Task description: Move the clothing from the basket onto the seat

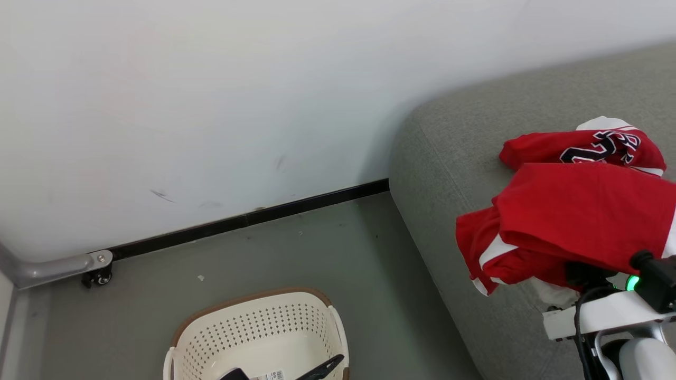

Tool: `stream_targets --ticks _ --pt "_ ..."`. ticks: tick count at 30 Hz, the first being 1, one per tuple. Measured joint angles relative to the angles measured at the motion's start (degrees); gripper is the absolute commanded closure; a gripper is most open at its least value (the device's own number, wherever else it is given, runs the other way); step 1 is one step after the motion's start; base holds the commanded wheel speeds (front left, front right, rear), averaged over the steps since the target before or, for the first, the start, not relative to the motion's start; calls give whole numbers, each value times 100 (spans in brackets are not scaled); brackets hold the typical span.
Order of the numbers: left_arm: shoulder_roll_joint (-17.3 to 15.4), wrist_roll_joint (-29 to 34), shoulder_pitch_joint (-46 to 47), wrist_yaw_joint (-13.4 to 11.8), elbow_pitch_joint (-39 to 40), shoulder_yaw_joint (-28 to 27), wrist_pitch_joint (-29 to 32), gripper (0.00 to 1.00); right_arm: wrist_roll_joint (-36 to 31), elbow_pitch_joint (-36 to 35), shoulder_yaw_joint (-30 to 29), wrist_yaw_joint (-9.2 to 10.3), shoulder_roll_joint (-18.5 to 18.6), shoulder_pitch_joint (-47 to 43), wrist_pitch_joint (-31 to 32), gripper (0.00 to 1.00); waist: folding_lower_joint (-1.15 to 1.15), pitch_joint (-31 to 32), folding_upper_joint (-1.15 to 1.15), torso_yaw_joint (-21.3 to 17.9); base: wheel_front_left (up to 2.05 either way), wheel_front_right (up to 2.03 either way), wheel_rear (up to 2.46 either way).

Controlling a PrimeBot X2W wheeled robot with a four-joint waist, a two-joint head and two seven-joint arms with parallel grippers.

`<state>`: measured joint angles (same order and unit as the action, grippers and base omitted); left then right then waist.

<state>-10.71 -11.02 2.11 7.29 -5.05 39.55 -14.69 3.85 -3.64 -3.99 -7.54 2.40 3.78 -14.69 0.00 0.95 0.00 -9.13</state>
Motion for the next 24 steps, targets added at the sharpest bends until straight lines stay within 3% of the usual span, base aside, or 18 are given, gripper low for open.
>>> stream_targets --ticks 11,24 --pt "-37 -54 149 0 10 193 0 0 -34 -278 -325 0 -13 -276 0 100 0 -63 0 -455 0 0 0" --pt "-109 -94 343 0 79 52 0 0 -14 -520 -405 0 -21 -472 0 100 0 -201 0 -1135 0 0 0"
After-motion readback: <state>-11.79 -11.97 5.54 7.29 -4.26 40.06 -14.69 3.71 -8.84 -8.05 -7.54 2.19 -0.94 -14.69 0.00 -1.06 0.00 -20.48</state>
